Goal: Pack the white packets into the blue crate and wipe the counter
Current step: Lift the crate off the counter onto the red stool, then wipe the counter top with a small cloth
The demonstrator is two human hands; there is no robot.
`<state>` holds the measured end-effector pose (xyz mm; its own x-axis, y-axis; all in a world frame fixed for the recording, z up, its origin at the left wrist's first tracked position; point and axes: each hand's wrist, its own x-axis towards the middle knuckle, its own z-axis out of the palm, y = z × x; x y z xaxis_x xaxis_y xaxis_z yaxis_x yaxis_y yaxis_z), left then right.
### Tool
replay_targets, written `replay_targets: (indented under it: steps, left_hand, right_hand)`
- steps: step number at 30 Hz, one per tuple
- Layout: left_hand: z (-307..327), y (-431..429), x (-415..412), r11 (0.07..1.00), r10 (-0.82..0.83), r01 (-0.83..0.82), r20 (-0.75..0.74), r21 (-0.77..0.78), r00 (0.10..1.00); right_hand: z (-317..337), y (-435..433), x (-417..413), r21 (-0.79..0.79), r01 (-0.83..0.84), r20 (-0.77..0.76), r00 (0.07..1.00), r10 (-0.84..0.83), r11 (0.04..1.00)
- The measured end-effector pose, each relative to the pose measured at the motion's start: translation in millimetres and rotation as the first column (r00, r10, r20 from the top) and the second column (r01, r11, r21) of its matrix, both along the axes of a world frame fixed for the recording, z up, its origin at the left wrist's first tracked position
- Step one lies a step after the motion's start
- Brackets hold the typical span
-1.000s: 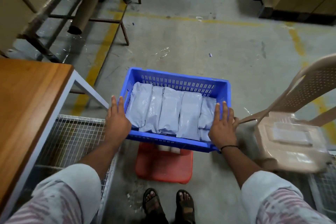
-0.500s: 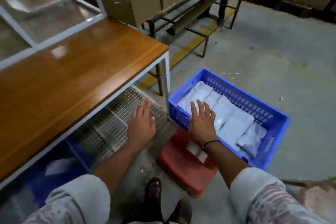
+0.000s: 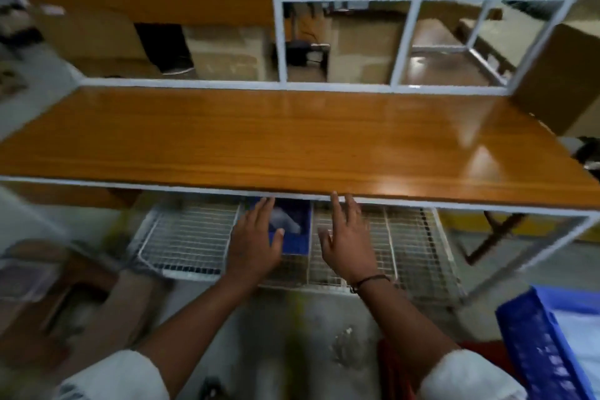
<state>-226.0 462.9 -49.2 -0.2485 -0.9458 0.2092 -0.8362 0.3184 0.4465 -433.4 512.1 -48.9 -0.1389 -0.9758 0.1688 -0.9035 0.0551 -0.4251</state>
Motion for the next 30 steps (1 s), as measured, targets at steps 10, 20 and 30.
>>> replay_targets:
  steps: [10,20,30]
  left_hand:
    - [-6,-37,266,0.943,0.334,-0.333,-0.075,0.022,0.94]
    - [-24,-41,483,0.785,0.618,-0.619,-0.083,0.024,0.782]
    - [-74,-65,566,0.548,0.826,-0.815,0.029,0.19,0.562]
  right_hand:
    - [3,-113,261,-0.021,-0.325,0.08,0.942,0.326,0.945]
    - [-9,-182,491,0.109,-0.596,0.061,0.803,0.593,0.795]
    - [-57,-259,632,0.272,-0.796,-0.009,0.561,0.828,0.541]
